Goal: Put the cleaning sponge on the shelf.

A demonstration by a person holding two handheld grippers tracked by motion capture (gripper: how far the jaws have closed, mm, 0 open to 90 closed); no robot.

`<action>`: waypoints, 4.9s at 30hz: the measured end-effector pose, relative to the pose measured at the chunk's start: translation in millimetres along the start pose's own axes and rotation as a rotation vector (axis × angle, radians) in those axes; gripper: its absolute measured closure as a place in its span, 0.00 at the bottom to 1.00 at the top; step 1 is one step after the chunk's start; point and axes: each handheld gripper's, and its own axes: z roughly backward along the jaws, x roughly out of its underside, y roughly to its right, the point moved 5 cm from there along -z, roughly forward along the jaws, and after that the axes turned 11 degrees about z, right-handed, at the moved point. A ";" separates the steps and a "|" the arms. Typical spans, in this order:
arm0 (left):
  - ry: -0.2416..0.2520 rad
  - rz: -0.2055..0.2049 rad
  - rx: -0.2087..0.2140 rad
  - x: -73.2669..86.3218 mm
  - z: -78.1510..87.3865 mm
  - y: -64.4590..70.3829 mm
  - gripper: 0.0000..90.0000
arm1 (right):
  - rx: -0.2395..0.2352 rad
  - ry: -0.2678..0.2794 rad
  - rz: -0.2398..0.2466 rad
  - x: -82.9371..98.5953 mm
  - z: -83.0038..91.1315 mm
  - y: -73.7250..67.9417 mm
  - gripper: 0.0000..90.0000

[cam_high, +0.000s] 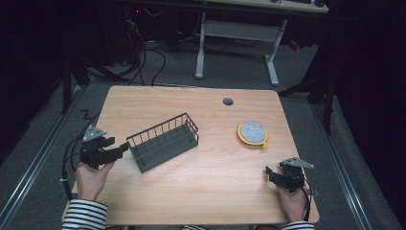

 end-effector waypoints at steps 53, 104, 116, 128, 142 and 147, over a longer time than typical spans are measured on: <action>-0.123 -0.026 -0.007 -3.9 -55.5 21.3 0.77 | -0.003 0.000 0.002 0.2 0.4 -0.4 0.41; -0.042 0.010 0.077 2.0 -61.7 78.6 0.41 | -0.007 0.002 0.009 0.1 0.2 -0.6 0.40; 0.037 0.048 0.087 10.3 -32.2 54.9 0.40 | -0.007 0.001 0.010 0.1 0.1 -0.7 0.40; -0.013 0.086 0.032 45.4 -38.1 27.8 0.40 | -0.010 0.001 0.011 -0.5 -0.4 -0.9 0.40; -0.072 0.042 -0.081 77.0 -62.2 11.2 0.39 | -0.020 0.002 0.020 -1.2 -0.8 -2.0 0.39; -0.087 0.013 -0.099 80.4 -67.7 9.3 0.38 | -0.022 0.004 0.018 -1.1 -0.5 -2.3 0.41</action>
